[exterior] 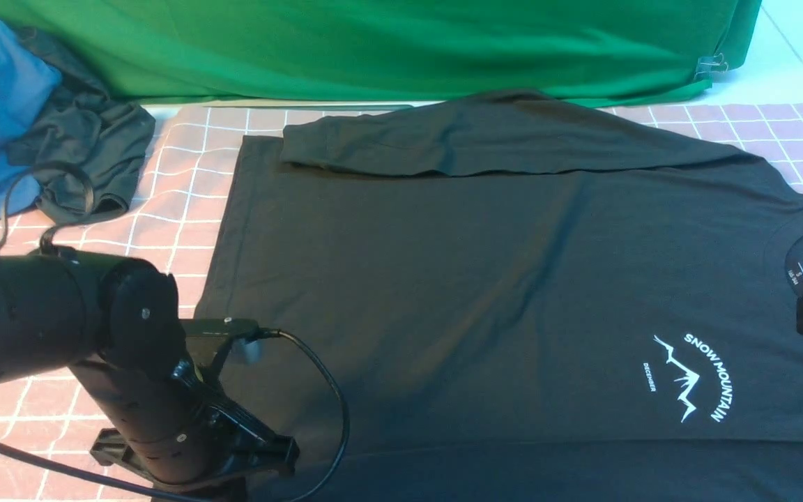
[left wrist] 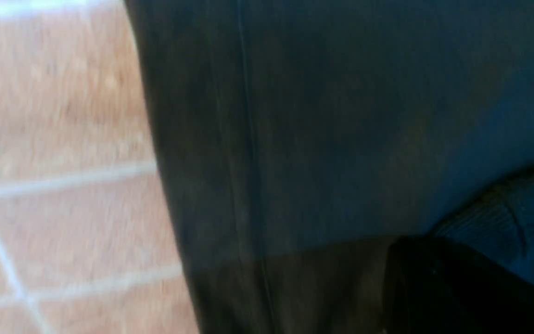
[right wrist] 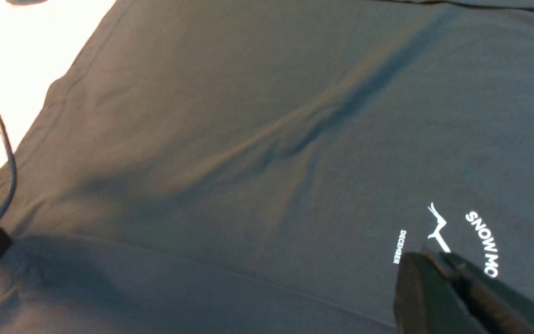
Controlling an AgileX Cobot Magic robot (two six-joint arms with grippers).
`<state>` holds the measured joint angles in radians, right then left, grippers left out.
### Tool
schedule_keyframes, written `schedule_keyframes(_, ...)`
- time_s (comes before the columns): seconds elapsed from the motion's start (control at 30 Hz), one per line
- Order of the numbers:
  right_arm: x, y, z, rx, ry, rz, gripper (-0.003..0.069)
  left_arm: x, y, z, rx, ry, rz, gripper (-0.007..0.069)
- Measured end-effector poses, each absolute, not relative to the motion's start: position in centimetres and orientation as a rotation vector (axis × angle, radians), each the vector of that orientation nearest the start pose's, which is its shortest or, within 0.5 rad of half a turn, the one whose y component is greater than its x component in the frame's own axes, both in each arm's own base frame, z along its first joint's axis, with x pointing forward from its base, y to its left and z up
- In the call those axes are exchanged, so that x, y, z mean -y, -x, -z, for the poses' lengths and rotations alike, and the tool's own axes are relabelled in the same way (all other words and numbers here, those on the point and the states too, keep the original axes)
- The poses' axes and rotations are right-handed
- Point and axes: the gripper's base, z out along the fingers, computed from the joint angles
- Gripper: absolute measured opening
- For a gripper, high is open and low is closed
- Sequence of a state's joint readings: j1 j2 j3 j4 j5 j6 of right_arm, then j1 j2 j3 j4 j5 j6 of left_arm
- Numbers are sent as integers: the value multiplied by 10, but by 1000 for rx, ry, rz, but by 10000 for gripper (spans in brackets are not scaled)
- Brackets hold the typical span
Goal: Fold a long-sleeved shirt over a pink coffee tablecloth.
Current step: 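Fold the left side of the black T-shirt inward over its body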
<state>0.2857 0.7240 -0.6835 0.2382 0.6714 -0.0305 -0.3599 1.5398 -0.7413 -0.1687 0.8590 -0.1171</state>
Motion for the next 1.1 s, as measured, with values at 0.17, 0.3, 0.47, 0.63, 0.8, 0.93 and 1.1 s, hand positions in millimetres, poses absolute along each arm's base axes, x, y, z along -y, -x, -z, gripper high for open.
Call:
schedule_keyframes(0.17,-51,-128,-321,-2192,226,-410,46,93,-212,-197,-3108,-225,230,46)
schedule_keyframes(0.3,-51,-128,-321,-2185,224,-410,46,93,-211,-223,-3023,-228,267,46)
schedule_keyframes(0.47,-51,-129,-323,-2169,219,-410,46,97,-222,-262,-2878,-222,310,46)
schedule_keyframes(0.63,-51,-130,-323,-2158,216,-410,46,99,-240,-299,-2744,-201,293,46)
schedule_keyframes(0.8,-51,-130,-324,-2148,214,-410,46,101,-256,-327,-2642,-211,250,46)
schedule_keyframes(0.93,-51,-130,-324,-2148,214,-410,46,104,-274,-330,-2627,-218,204,46)
schedule_keyframes(1.1,-51,-130,-324,-2148,214,-410,47,106,-296,-319,-2622,-214,109,46)
